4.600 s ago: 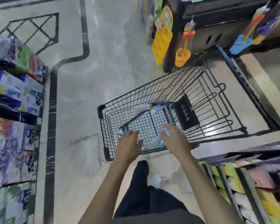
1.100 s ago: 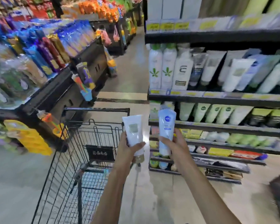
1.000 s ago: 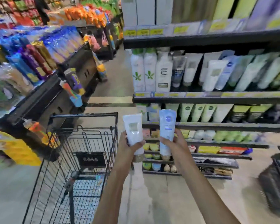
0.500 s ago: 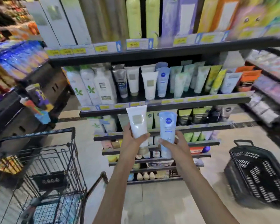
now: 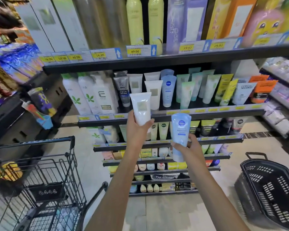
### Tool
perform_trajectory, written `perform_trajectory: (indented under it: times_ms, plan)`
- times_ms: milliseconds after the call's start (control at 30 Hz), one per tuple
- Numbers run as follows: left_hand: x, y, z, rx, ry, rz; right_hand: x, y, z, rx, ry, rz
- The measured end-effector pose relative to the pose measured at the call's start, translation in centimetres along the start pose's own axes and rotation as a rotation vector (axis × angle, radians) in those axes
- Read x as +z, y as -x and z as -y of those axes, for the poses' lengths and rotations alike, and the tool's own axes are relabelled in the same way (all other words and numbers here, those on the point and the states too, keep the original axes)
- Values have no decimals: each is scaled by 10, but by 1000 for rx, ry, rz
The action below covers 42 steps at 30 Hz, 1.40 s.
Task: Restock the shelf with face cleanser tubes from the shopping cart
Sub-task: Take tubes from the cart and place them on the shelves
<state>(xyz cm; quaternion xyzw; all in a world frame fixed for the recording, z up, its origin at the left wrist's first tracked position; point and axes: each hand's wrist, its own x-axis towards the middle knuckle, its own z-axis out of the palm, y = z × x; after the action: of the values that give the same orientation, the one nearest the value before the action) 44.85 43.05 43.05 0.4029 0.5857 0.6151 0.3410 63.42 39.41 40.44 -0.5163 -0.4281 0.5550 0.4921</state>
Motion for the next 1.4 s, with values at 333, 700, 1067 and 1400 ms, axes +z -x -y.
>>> perform_trajectory:
  times_ms: [333,700,1067,1400]
  plan:
    - [-1,-79,-7,131,-93,-71,26,-41,0,-9,-24,-16]
    - [6,-132,2,162,-279,-111,35,-70,1,-24,-24,-12]
    - [6,-142,26,121,-451,-63,36,-84,-9,-29,-25,-10]
    - [5,-135,25,125,-482,-56,43,-79,-16,-45,-45,-27]
